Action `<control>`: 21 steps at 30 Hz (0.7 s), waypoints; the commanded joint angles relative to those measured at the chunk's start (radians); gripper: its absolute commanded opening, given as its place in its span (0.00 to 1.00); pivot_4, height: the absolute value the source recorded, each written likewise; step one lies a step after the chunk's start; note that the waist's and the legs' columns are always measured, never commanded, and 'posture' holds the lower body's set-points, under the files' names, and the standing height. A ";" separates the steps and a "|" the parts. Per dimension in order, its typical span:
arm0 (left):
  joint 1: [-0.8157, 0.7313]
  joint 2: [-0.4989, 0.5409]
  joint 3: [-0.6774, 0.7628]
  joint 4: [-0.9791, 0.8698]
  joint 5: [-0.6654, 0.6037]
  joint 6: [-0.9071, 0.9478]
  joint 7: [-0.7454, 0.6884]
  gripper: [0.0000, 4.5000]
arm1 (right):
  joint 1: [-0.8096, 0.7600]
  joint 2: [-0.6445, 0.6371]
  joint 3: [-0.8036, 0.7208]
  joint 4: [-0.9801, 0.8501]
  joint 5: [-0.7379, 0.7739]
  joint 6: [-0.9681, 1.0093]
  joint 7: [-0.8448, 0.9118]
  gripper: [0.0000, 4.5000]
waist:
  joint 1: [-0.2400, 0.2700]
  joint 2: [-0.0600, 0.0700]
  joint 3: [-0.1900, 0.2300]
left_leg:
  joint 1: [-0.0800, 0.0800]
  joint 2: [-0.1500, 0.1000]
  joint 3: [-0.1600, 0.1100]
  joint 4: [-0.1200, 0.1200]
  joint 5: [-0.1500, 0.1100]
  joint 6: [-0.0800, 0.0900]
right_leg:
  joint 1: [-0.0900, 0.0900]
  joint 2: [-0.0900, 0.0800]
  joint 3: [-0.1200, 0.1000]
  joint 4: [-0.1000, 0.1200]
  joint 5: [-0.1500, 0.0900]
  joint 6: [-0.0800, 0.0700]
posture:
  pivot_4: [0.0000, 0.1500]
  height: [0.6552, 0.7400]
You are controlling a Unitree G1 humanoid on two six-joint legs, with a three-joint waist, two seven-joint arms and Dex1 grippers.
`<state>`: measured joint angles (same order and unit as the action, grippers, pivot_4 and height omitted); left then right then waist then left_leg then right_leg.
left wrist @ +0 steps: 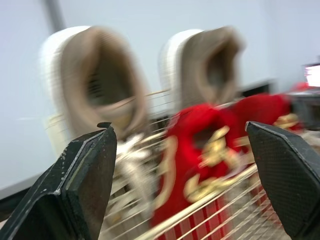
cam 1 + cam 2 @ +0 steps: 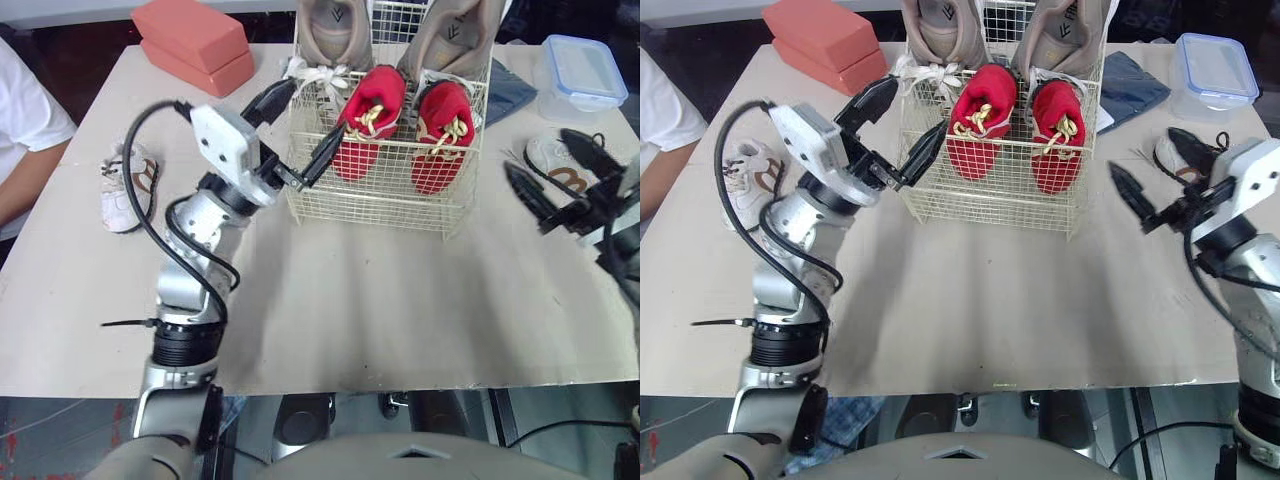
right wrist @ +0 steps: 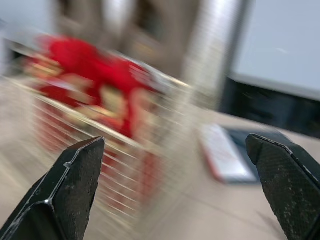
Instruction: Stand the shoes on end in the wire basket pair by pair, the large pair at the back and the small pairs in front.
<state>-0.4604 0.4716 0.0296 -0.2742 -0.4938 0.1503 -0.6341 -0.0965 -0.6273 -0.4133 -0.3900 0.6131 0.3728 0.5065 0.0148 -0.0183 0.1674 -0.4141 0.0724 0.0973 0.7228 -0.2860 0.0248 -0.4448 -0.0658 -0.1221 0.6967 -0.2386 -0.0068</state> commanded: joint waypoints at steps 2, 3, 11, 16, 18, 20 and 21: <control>-0.054 0.135 0.031 -0.100 -0.190 0.242 -0.126 0.99 | -0.017 -0.100 -0.065 0.232 -0.086 -0.071 0.080 1.00 | -0.001 0.000 0.000 | 0.000 0.000 0.001 0.000 0.000 0.000 | -0.001 0.001 0.000 0.000 0.000 0.001 | 1.00 0.36; -0.066 0.166 0.038 -0.107 -0.219 0.289 -0.143 0.99 | -0.027 -0.124 -0.062 0.304 -0.105 -0.087 0.104 1.00 | -0.001 0.000 0.000 | 0.000 0.000 0.001 0.000 0.000 0.000 | -0.001 0.001 0.000 0.000 -0.001 0.002 | 1.00 0.36; -0.153 0.328 0.112 -0.115 -0.398 0.555 -0.209 0.99 | -0.280 -0.239 -0.007 0.938 -0.219 -0.250 0.276 1.00 | -0.008 0.001 0.002 | 0.001 0.000 0.002 0.000 0.000 0.000 | -0.001 0.002 0.004 0.000 -0.002 0.003 | 1.00 0.36; -0.167 0.415 0.138 -0.140 -0.491 0.673 -0.257 0.99 | -0.451 -0.269 0.052 1.226 -0.284 -0.296 0.361 1.00 | -0.012 0.001 0.003 | 0.000 0.000 0.003 -0.001 0.001 -0.002 | -0.003 0.002 0.006 0.000 0.000 0.000 | 1.00 0.36; -0.168 0.440 0.144 -0.146 -0.511 0.698 -0.276 0.99 | -0.515 -0.274 0.069 1.321 -0.310 -0.319 0.375 1.00 | -0.014 0.001 0.003 | 0.000 0.000 0.003 -0.001 0.001 -0.002 | -0.003 0.002 0.006 0.000 0.000 0.000 | 1.00 0.36; -0.168 0.453 0.153 -0.153 -0.532 0.717 -0.283 0.99 | -0.574 -0.278 0.087 1.409 -0.335 -0.343 0.392 1.00 | -0.017 0.001 0.003 | 0.000 0.000 0.003 -0.001 0.001 -0.002 | -0.003 0.002 0.006 0.000 -0.001 0.001 | 1.00 0.36; -0.167 0.458 0.158 -0.157 -0.541 0.725 -0.285 0.99 | -0.600 -0.280 0.097 1.447 -0.349 -0.356 0.398 1.00 | -0.018 0.001 0.003 | 0.000 0.000 0.003 -0.001 0.001 -0.002 | -0.003 0.001 0.006 0.000 0.000 0.001 | 1.00 0.36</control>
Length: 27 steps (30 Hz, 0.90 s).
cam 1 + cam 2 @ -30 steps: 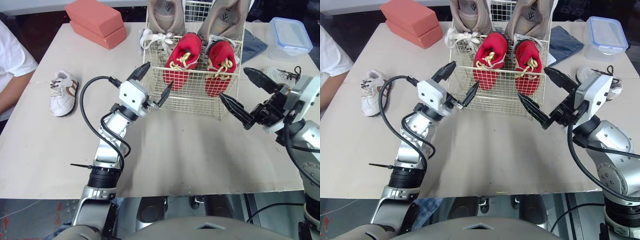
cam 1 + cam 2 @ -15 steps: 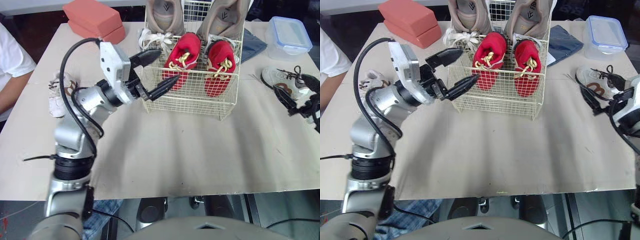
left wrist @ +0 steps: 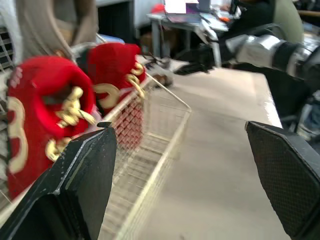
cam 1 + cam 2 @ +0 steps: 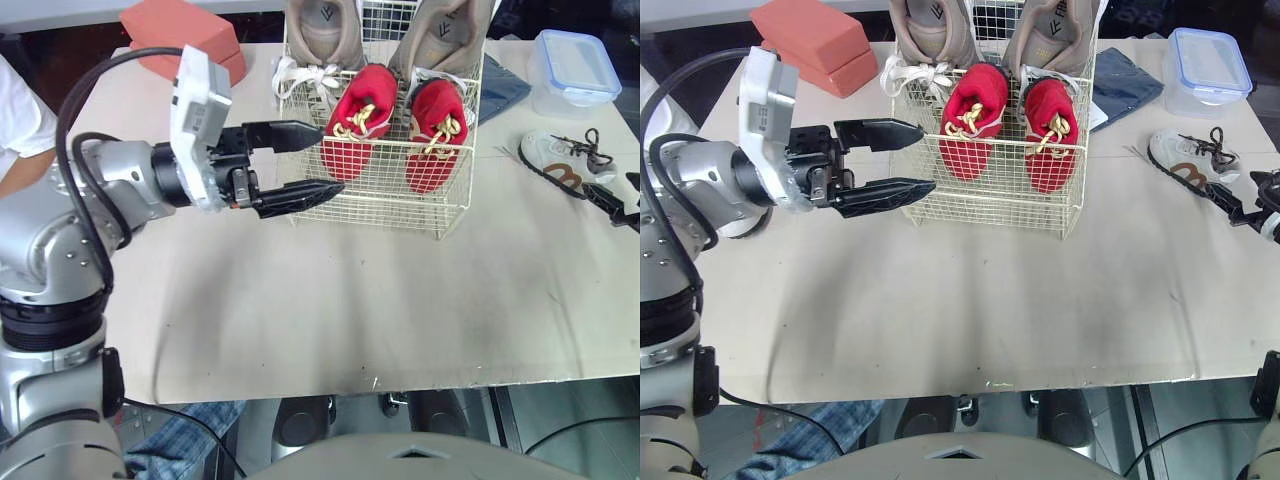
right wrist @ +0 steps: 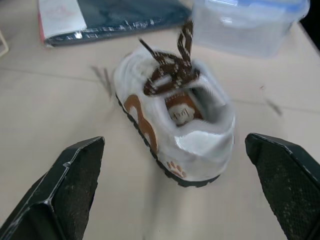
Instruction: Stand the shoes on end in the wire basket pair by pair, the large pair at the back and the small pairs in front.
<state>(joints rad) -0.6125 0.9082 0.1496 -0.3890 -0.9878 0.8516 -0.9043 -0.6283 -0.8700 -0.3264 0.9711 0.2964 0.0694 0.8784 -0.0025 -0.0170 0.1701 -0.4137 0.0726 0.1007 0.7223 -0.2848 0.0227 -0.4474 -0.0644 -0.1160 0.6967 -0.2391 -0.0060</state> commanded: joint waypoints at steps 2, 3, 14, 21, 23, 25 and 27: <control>-0.011 0.030 0.045 -0.055 -0.061 0.038 -0.018 0.99 | -0.112 -0.041 0.024 0.150 -0.057 -0.075 0.030 1.00 | -0.002 0.000 0.000 | 0.000 0.000 0.000 0.000 0.000 0.000 | 0.000 0.000 0.000 0.000 0.000 0.000 | 1.00 0.36; -0.009 0.033 0.050 -0.060 -0.069 0.043 -0.018 0.99 | -0.130 -0.042 0.028 0.174 -0.066 -0.084 0.028 1.00 | -0.002 0.000 0.000 | 0.000 0.000 0.000 0.000 0.000 0.000 | 0.000 0.000 0.000 0.000 0.000 0.000 | 1.00 0.36; -0.008 0.040 0.074 -0.097 -0.140 0.067 -0.014 1.00 | -0.209 -0.036 0.045 0.280 -0.128 -0.119 0.038 0.66 | -0.009 0.000 0.000 | 0.000 0.000 0.000 0.000 0.001 -0.002 | 0.000 -0.001 0.001 0.001 0.001 -0.001 | 1.00 0.36; -0.031 0.018 0.064 -0.088 -0.119 0.042 -0.003 1.00 | -0.211 -0.038 0.039 0.282 -0.137 -0.138 0.042 0.00 | -0.012 0.000 0.000 | 0.001 0.000 0.001 0.000 0.001 -0.002 | 0.000 0.000 0.002 0.001 0.001 -0.001 | 1.00 0.36; -0.042 0.005 0.058 -0.087 -0.107 0.029 0.003 1.00 | -0.206 -0.043 0.032 0.280 -0.134 -0.142 0.043 0.00 | -0.011 0.000 0.000 | 0.001 0.000 0.001 0.000 0.001 -0.002 | 0.000 0.000 0.001 0.001 0.001 -0.001 | 1.00 0.36; -0.051 -0.006 0.049 -0.087 -0.096 0.018 0.006 1.00 | -0.199 -0.048 0.027 0.276 -0.129 -0.145 0.049 0.00 | -0.011 0.000 0.000 | 0.001 0.000 0.001 0.000 0.001 -0.002 | 0.000 -0.001 0.002 0.001 0.001 -0.001 | 1.00 0.36; -0.061 -0.016 0.040 -0.086 -0.085 0.012 0.006 1.00 | -0.192 -0.049 0.022 0.268 -0.123 -0.147 0.059 0.00 | -0.011 0.000 0.000 | 0.001 0.000 0.001 0.000 0.001 -0.002 | 0.000 -0.001 0.001 0.001 0.001 -0.001 | 1.00 0.36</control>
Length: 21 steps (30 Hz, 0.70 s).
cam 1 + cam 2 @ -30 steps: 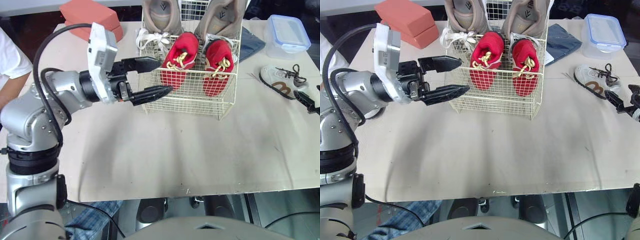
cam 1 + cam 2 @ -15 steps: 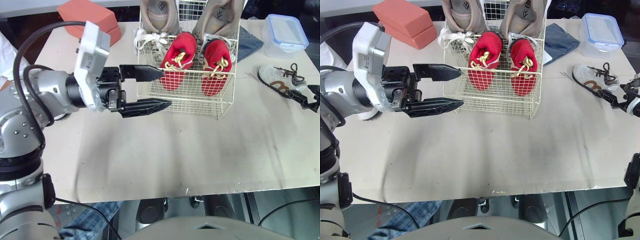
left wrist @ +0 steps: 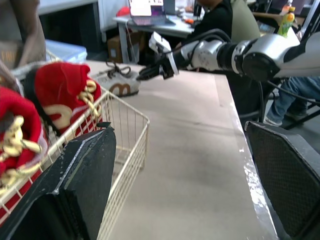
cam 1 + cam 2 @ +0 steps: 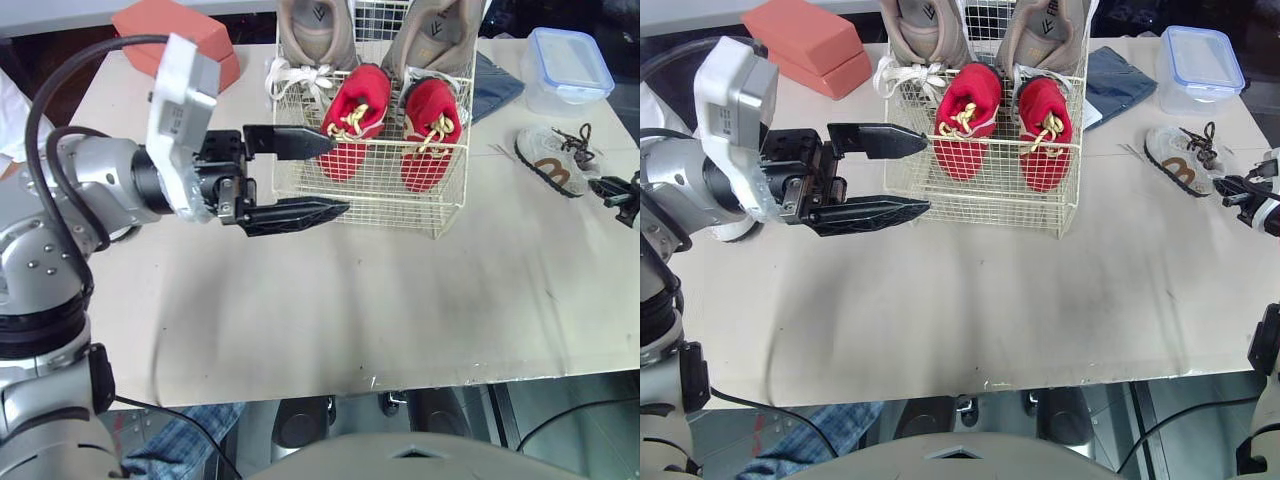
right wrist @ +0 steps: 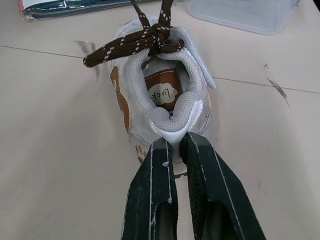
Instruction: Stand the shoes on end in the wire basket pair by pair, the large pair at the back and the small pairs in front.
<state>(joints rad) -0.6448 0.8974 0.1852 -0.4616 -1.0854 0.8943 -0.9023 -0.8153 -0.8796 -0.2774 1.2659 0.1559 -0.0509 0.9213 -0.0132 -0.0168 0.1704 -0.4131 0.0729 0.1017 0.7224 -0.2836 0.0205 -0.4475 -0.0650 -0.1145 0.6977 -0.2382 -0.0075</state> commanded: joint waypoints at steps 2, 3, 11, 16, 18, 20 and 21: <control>-0.033 -0.011 -0.002 -0.013 0.019 -0.034 0.002 1.00 | 0.003 -0.041 -0.032 -0.033 0.021 -0.029 0.025 0.00 | 0.000 0.000 0.000 | 0.000 0.000 0.000 0.000 0.000 0.000 | 0.000 0.000 0.000 0.000 0.000 0.000 | 1.00 0.36; -0.035 -0.013 -0.006 -0.013 0.023 -0.036 -0.002 1.00 | 0.009 -0.041 -0.033 -0.037 0.022 -0.033 0.032 0.00 | 0.000 0.000 0.000 | 0.000 0.000 0.000 0.000 0.000 0.000 | 0.000 0.000 0.000 0.000 0.000 0.000 | 1.00 0.36; -0.041 -0.018 -0.027 -0.010 0.052 -0.051 -0.029 1.00 | 0.029 -0.048 -0.050 -0.063 0.044 -0.030 0.090 0.00 | 0.001 0.000 0.000 | 0.000 0.000 0.000 0.000 0.000 0.000 | 0.000 0.000 0.000 0.000 0.000 0.000 | 1.00 0.36; -0.027 -0.019 -0.028 -0.011 0.062 -0.054 -0.039 1.00 | 0.051 -0.044 -0.064 -0.088 0.059 -0.038 0.086 0.27 | 0.001 0.000 0.000 | 0.000 0.000 0.000 0.000 0.000 0.000 | 0.000 0.000 0.000 0.000 0.000 0.000 | 1.00 0.36; -0.026 -0.022 -0.031 -0.010 0.069 -0.056 -0.042 1.00 | 0.056 -0.041 -0.062 -0.093 0.058 -0.026 0.093 0.49 | 0.001 0.000 0.000 | 0.000 0.000 0.000 0.000 0.000 0.000 | 0.000 0.000 0.000 0.000 0.000 0.000 | 1.00 0.36; -0.028 -0.026 -0.033 -0.012 0.073 -0.056 -0.042 1.00 | 0.058 -0.041 -0.063 -0.095 0.058 -0.021 0.096 0.70 | 0.001 0.000 0.000 | 0.000 0.000 0.000 0.000 0.000 0.000 | 0.000 0.000 0.000 0.000 0.000 0.000 | 1.00 0.36; -0.030 -0.027 -0.032 -0.014 0.073 -0.054 -0.043 1.00 | 0.058 -0.041 -0.064 -0.096 0.058 -0.022 0.096 0.80 | 0.001 0.000 0.000 | 0.000 0.000 0.000 0.000 0.000 0.000 | 0.000 0.000 0.000 0.000 0.000 0.000 | 1.00 0.36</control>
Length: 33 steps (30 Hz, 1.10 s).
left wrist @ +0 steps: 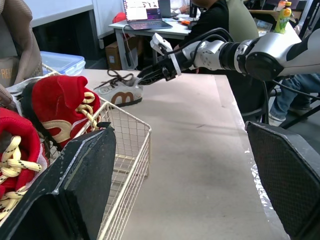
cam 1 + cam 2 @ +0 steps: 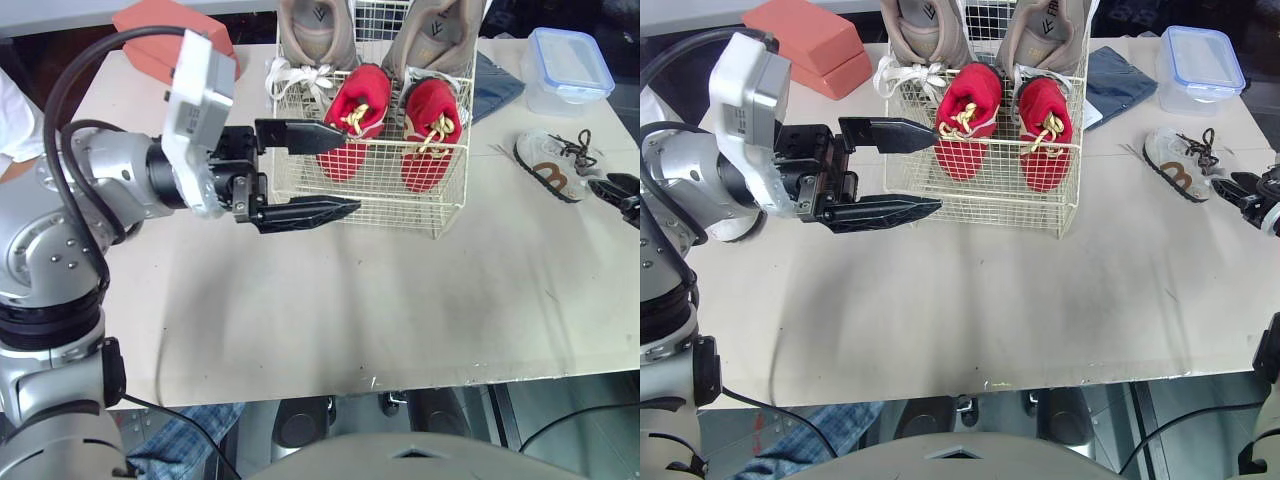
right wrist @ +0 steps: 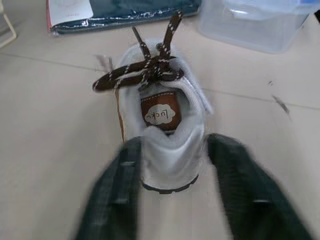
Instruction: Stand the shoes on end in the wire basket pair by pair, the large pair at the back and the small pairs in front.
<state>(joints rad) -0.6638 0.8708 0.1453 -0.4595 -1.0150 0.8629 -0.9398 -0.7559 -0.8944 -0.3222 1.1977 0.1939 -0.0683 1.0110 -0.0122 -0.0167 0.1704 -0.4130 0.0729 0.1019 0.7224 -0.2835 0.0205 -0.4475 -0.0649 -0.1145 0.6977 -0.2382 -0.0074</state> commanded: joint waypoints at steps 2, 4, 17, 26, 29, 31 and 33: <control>-0.006 0.001 0.013 -0.021 -0.001 -0.018 -0.008 1.00 | -0.006 -0.025 -0.025 -0.032 0.029 0.014 0.015 0.99 | 0.000 0.000 0.000 | 0.000 0.000 0.000 0.000 0.000 0.000 | 0.000 0.000 0.000 0.000 0.000 0.000 | 1.00 0.36; 0.000 0.003 0.017 -0.025 -0.001 -0.018 -0.009 1.00 | -0.014 -0.026 -0.026 -0.026 0.031 0.026 0.013 0.99 | 0.000 0.000 0.000 | 0.000 0.000 0.000 0.000 0.000 0.000 | 0.000 0.000 0.000 0.000 0.000 0.000 | 1.00 0.36; 0.007 0.023 0.033 -0.037 -0.013 -0.002 -0.003 1.00 | -0.097 0.017 0.001 0.058 -0.010 0.066 -0.054 0.82 | 0.000 0.000 0.000 | 0.000 0.000 0.000 0.000 0.000 0.000 | 0.000 0.000 0.000 0.000 0.000 0.000 | 1.00 0.36; 0.005 0.002 0.024 -0.049 0.010 -0.006 0.094 1.00 | -0.110 0.028 0.002 0.054 -0.016 0.064 -0.028 0.01 | 0.000 0.000 0.000 | 0.000 0.000 0.000 0.000 0.000 0.000 | 0.000 0.000 0.000 0.000 0.000 0.000 | 1.00 0.36; 0.005 -0.001 0.007 -0.047 0.047 -0.020 0.111 1.00 | -0.104 0.023 -0.004 0.045 -0.011 0.065 -0.013 0.01 | 0.000 0.000 0.000 | 0.000 0.000 0.000 0.000 0.000 0.000 | 0.000 0.000 0.000 0.000 0.000 0.000 | 1.00 0.36; 0.003 -0.006 -0.005 -0.044 0.065 -0.030 0.109 1.00 | -0.099 0.020 -0.009 0.037 -0.004 0.063 -0.001 0.01 | 0.000 0.000 0.000 | 0.000 0.000 0.000 0.000 0.000 0.000 | 0.000 0.000 0.000 0.000 0.000 0.000 | 1.00 0.36; 0.003 -0.010 -0.011 -0.041 0.077 -0.036 0.095 1.00 | -0.094 0.015 -0.018 0.026 0.007 0.061 0.016 0.01 | 0.000 0.000 0.000 | 0.000 0.000 0.000 0.000 0.000 0.000 | 0.000 0.000 0.000 0.000 0.000 0.000 | 1.00 0.36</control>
<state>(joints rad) -0.6530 0.8605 0.1331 -0.4859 -0.9489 0.8557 -0.8344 -0.8413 -0.8529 -0.3151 1.2658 0.1687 0.0004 1.0058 -0.0123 -0.0167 0.1705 -0.4131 0.0729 0.1019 0.7224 -0.2835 0.0204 -0.4475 -0.0650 -0.1145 0.6977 -0.2381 -0.0076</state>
